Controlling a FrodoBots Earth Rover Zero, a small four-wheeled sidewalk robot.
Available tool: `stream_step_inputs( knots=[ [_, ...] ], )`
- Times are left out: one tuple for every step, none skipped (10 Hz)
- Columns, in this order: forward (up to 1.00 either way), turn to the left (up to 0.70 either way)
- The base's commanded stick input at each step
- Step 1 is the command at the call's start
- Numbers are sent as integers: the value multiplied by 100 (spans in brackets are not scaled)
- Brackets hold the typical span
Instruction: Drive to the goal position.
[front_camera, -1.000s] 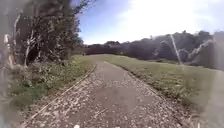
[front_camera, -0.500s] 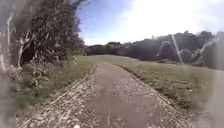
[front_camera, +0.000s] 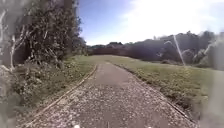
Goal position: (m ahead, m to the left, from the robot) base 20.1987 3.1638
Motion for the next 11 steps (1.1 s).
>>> stream_step_inputs(
  knots=[
    [70, 0],
    [70, 0],
    [70, 0],
    [70, 19],
    [70, 24],
    [70, 13],
    [70, 5],
    [70, 0],
    [70, 0],
    [70, 0],
    [70, 0]
  ],
)
